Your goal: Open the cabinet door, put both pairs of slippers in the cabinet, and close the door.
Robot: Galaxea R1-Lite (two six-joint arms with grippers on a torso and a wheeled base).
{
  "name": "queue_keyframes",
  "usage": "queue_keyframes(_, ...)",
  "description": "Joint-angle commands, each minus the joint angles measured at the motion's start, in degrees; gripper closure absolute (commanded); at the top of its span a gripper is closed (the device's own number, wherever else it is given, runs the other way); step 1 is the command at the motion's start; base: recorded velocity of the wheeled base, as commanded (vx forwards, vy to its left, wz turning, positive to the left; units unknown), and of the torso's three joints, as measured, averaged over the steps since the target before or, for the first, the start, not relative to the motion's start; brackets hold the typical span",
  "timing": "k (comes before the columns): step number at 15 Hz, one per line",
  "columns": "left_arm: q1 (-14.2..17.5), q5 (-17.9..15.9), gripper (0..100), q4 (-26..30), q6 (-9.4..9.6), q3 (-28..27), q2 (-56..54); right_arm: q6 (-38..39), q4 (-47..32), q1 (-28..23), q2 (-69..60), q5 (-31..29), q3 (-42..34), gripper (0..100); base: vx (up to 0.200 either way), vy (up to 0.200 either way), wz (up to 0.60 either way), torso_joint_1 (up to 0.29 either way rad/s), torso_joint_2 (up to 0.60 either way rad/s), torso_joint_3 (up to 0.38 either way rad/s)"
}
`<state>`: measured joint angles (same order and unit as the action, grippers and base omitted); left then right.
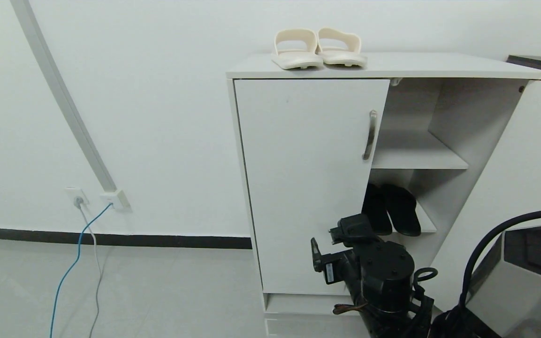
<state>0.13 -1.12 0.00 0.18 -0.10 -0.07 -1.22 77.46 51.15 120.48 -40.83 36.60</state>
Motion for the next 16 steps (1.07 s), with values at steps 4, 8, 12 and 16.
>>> queue_keyframes(4, 0.0, 0.0, 100, 0.0, 0.08, 0.0, 0.1, 0.0, 0.0, -0.1, 0.5, 0.0, 0.2, 0, 0.0, 0.0, 0.0, 0.0, 0.0, 0.0)
queue_keyframes(8, 0.0, -0.1, 100, 0.0, 0.08, 0.0, 0.1, 0.1, 0.2, -0.5, 0.4, 0.0, 2.2, 0, 0.0, 0.0, 0.0, 0.0, 0.0, 0.0)
queue_keyframes(12, 0.0, -0.1, 100, -0.1, 0.17, 0.0, 0.1, 0.1, 0.3, -1.3, 0.0, -0.1, 2.2, 0, 0.0, 0.0, 0.0, 0.0, 0.0, 0.0)
queue_keyframes(16, 0.0, -0.1, 100, -0.1, 0.08, 0.0, 0.1, 0.1, 0.7, -1.3, 0.1, -0.1, 2.0, 0, 0.0, 0.0, 0.0, 0.001, -0.03, -0.046)
